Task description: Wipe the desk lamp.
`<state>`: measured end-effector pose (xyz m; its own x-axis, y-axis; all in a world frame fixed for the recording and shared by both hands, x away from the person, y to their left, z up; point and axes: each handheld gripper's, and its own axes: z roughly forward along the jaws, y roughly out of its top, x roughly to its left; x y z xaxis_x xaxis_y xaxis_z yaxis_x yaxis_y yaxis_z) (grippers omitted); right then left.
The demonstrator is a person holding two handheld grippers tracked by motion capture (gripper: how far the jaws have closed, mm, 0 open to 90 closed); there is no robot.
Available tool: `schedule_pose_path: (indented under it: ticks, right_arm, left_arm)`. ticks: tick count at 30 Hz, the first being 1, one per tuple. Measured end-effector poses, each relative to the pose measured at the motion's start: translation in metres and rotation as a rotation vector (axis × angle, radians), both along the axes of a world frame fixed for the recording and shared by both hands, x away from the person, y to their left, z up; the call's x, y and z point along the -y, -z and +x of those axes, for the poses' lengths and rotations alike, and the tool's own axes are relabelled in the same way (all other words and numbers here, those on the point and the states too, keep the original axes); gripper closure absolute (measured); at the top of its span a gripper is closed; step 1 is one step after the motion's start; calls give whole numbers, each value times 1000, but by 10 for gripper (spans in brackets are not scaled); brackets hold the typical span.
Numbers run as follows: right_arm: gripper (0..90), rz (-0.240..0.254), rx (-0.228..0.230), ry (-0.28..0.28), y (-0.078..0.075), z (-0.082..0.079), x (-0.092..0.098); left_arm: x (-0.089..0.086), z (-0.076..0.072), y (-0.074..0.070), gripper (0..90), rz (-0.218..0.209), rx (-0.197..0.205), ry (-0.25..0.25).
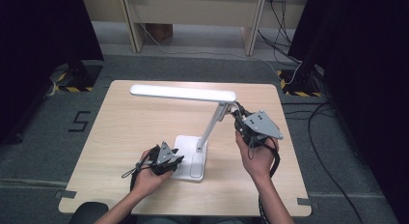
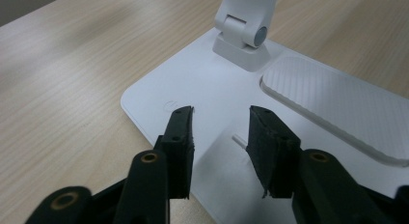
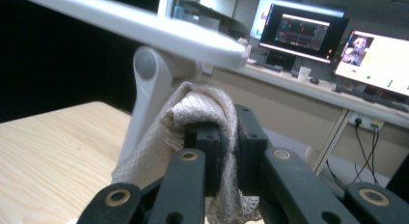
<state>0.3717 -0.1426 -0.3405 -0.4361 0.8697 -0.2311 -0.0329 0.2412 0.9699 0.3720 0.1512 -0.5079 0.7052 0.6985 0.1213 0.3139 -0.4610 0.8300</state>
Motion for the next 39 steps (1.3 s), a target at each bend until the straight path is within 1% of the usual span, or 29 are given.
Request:
schedule_pose_path:
  ticks: [4, 5, 6, 7, 8, 9, 15, 16, 17, 19, 22, 23, 24, 26, 27, 28, 33, 35, 38, 39]
  right_arm:
    - [836, 9, 19, 1, -4, -4, 0]
    - [836, 3, 23, 1, -4, -5, 0]
    - [836, 13, 24, -2, -5, -6, -1]
    - [836, 9, 27, -6, -5, -7, 0]
    - [836, 20, 20, -9, -5, -9, -1]
    - [835, 13, 31, -10, -5, -9, -2]
    - [835, 23, 36, -13, -4, -13, -1]
    - [835, 12, 42, -14, -4, -13, -1]
    - [835, 21, 45, -16, -4, -14, -2]
    - [835, 11, 47, -18, -4, -15, -2]
    - [834, 8, 55, -22, -4, -15, -2]
    - [834, 2, 53, -25, -4, -14, -2]
    - [834, -1, 61, -27, -4, -13, -2]
    - [834, 6, 54, -31, -4, -13, -2]
    - [834, 2, 55, -33, -4, -13, -2]
    - [833, 7, 50, -33, -4, -13, -3]
    - [833, 4, 49, -35, -2, -12, -4]
    - [833, 12, 43, -34, -1, -12, -4]
    - [834, 2, 47, -36, 0, -11, -4]
    - [834, 9, 39, -34, 0, -11, -5]
  left_arm:
    - [0, 1, 2, 580, -9, -10, -11]
    - [0, 2, 2, 572, -12, -14, -14]
    - [-1, 2, 3, 567, -18, -20, -17]
    - [-1, 2, 3, 563, -18, -23, -18]
    - [-1, 3, 3, 562, -27, -22, -24]
    - [-2, 3, 3, 562, -23, -28, -25]
    - [-4, 5, 4, 558, -17, -46, -28]
    - [-4, 5, 4, 559, -17, -48, -27]
    - [-3, 6, 4, 561, -25, -48, -29]
    - [-4, 6, 4, 569, -32, -55, -29]
    - [-4, 7, 4, 582, -37, -62, -26]
    - [-4, 7, 4, 586, -43, -67, -26]
    - [-5, 7, 4, 592, -47, -76, -24]
    - [-6, 8, 4, 594, -57, -88, -25]
    - [-6, 8, 5, 594, -59, -90, -24]
    - [-6, 8, 5, 595, -58, -87, -23]
    - [-6, 8, 5, 609, -60, -87, -19]
    - [-6, 8, 5, 610, -63, -88, -20]
    - [-6, 8, 5, 609, -65, -90, -22]
    - [-6, 8, 5, 609, -64, -90, -22]
